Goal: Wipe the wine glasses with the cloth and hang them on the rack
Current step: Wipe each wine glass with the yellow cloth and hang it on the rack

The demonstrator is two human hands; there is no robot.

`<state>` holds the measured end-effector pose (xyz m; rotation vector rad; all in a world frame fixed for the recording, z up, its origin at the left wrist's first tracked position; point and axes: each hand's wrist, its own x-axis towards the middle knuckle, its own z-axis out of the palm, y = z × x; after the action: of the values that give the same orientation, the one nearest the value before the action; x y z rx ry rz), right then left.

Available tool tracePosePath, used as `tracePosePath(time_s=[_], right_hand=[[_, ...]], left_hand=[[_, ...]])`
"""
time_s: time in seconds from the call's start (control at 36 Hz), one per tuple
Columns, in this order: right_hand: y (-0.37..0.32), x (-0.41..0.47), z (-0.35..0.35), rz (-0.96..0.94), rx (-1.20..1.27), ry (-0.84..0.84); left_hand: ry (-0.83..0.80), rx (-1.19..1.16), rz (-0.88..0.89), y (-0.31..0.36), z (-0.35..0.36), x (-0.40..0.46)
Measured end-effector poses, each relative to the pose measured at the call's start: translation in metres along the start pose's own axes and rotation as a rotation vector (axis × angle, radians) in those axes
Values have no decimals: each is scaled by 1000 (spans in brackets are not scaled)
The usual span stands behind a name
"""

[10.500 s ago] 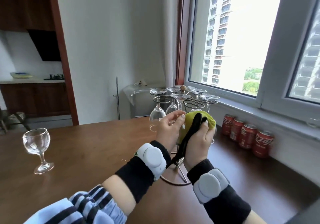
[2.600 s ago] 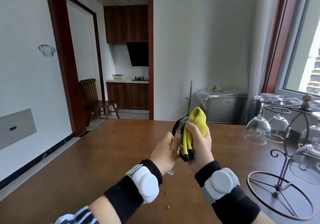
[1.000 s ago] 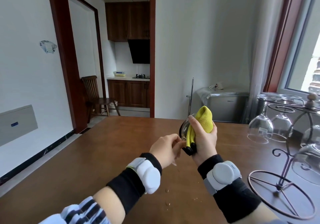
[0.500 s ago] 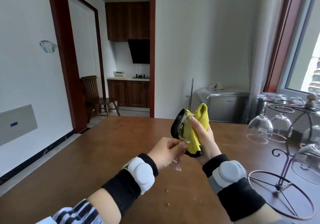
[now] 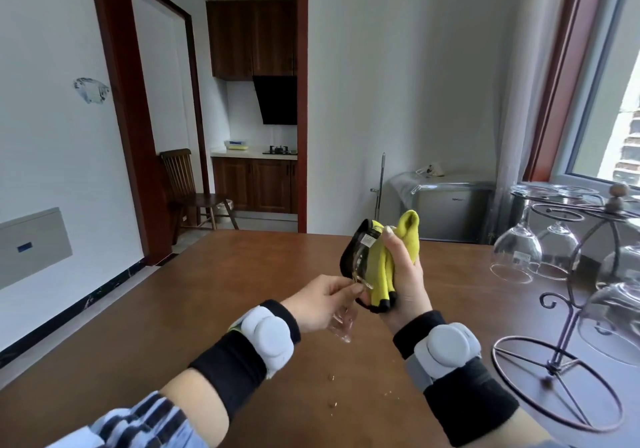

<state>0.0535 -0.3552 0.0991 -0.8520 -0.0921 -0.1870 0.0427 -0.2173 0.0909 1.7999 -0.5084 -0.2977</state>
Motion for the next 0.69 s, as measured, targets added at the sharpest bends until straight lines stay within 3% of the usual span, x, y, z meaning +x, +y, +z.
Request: tracePosePath(time_s=[0.11,0.31,0.39,0.5,0.69], right_hand=[[3,-1,4,-39,-1,46],[10,2,13,-104,-87,228],[14,3,15,-59,-45,277],[12,1,7,12,40,124],[17,-5,0,50,-118,-25]], left_hand=[[168,100,52,-8,6,1],[505,829,151,-6,12,1],[591,990,222,-5,17,6],[592,945,262,-4,18,6],[516,494,165,1,26,1]])
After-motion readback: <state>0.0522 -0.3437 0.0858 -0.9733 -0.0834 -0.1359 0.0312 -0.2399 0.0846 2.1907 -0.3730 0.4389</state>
